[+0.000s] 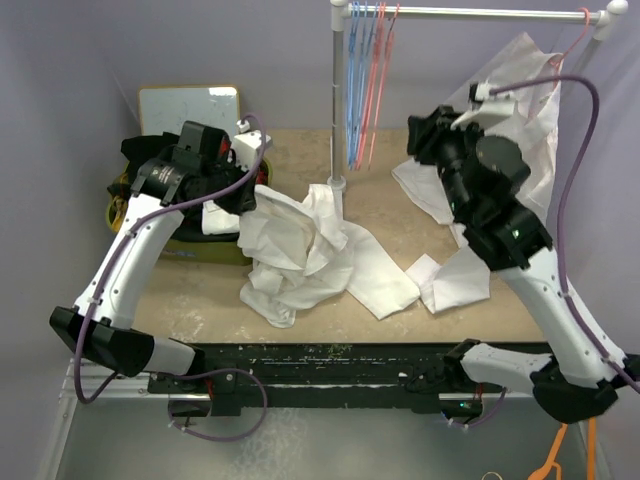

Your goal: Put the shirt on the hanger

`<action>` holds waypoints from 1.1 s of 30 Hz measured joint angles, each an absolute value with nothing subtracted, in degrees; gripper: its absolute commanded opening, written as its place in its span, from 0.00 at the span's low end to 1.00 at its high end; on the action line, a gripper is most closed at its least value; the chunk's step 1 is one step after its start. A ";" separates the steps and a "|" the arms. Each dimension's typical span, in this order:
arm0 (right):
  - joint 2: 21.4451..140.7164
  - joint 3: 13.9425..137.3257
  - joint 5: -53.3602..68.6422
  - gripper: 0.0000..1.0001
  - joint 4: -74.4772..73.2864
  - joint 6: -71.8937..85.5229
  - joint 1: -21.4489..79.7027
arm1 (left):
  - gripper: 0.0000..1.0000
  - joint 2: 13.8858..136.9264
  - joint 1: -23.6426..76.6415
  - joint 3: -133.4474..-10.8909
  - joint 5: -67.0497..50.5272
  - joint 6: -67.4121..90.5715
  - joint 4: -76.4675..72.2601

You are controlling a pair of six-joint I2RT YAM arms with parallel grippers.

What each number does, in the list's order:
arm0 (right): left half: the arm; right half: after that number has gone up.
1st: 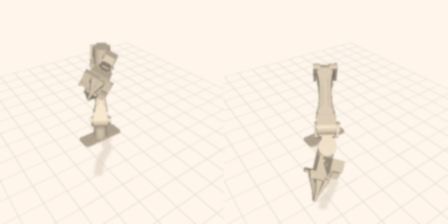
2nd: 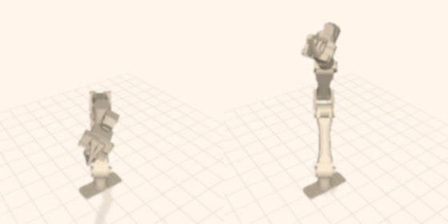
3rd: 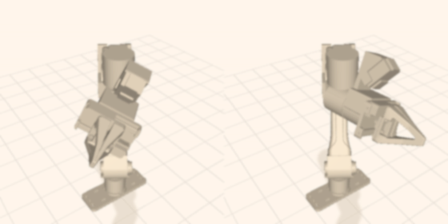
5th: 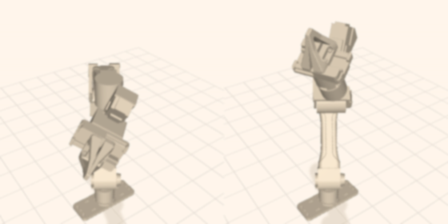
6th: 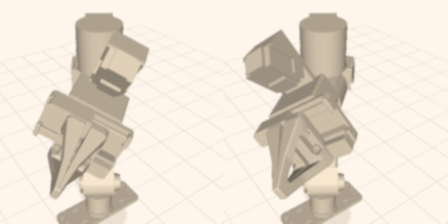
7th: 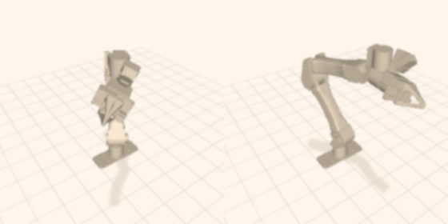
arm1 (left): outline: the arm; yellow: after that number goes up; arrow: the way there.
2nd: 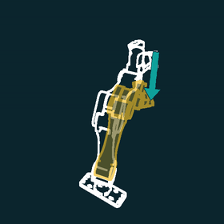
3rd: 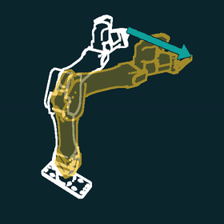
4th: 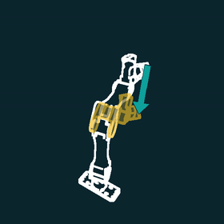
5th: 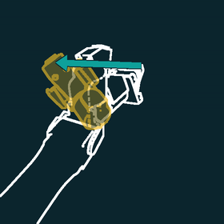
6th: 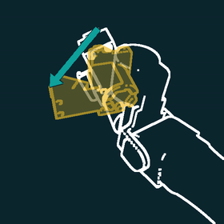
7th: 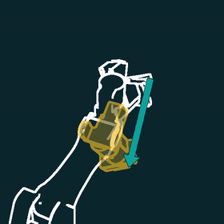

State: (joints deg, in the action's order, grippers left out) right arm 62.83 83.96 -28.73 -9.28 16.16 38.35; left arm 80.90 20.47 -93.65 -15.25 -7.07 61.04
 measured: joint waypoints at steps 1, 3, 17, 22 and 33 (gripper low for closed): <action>65.43 87.07 -27.68 0.41 -10.17 16.34 34.83 | 0.13 80.25 19.92 -93.30 -15.35 -6.96 60.77; 69.56 91.42 -26.33 0.41 -11.05 16.32 30.87 | 0.13 79.20 19.16 -92.86 -15.68 -6.66 60.69; 87.09 101.14 -19.84 0.40 -15.20 16.27 28.01 | 0.13 77.17 17.54 -91.85 -16.05 -6.66 59.83; 86.98 101.01 -19.84 0.40 -14.52 16.27 26.87 | 0.13 76.36 17.32 -91.70 -16.08 -6.92 59.37; 88.03 99.92 -18.85 0.44 -13.85 16.32 26.55 | 0.12 76.20 17.26 -91.26 -16.36 -7.11 59.24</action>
State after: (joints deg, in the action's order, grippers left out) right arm 88.03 99.92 -18.85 -13.85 16.32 26.55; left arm 76.20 17.26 -91.26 -16.36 -7.11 59.24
